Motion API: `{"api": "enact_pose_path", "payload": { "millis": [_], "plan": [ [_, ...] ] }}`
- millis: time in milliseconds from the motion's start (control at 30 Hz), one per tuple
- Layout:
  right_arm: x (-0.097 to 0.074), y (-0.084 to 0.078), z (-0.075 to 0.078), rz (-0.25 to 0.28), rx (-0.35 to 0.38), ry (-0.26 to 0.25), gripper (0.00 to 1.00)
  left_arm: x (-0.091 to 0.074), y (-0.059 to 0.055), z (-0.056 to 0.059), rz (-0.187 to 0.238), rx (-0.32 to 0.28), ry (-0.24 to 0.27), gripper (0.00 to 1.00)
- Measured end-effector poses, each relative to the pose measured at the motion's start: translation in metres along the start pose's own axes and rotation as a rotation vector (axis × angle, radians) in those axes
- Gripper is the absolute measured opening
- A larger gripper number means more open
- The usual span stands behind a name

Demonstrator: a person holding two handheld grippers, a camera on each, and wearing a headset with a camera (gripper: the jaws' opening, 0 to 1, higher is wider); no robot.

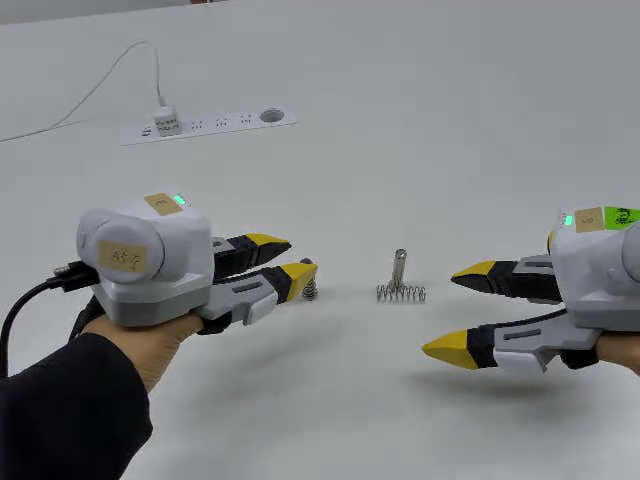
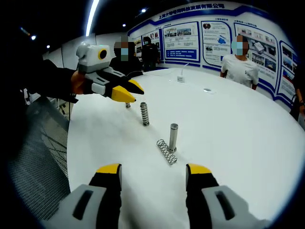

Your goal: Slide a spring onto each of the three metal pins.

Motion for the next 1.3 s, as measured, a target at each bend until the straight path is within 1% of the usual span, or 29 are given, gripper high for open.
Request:
{"api": "enact_pose_path", "payload": {
  "millis": [367,500,667,800,1067,1300],
  "plan": [
    [0.013,0.005,0.009,-0.024,-0.023,0.004,0.45,-0.012,0.003,0.012,0.014,0.003,-0.019,0.24],
    [0.018,0.004,0.013,-0.035,-0.033,0.005,0.41,-0.014,0.000,0.014,0.011,0.000,-0.019,0.24],
    [0.023,0.003,0.018,-0.051,-0.050,0.004,0.34,-0.016,-0.002,0.018,0.009,-0.006,-0.024,0.23],
    [0.028,0.001,0.020,-0.066,-0.059,0.009,0.31,-0.017,-0.003,0.021,0.008,-0.010,-0.030,0.24],
    [0.036,0.000,0.024,-0.083,-0.067,0.020,0.25,-0.019,-0.006,0.021,0.008,-0.015,-0.027,0.24],
    [0.039,0.000,0.023,-0.097,-0.080,0.034,0.21,-0.021,-0.007,0.021,0.007,-0.021,-0.023,0.24]
  ]
}}
Point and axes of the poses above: the centre of the closed fingertips' face, and the gripper's own axes: x roughly forward along the fingers, z roughly to its right, y roughly out of its top, the point moved 2 cm from there along -x, roughly backward along the fingers, and after that the axes turned 2 degrees about x, right-handed, at the moved point
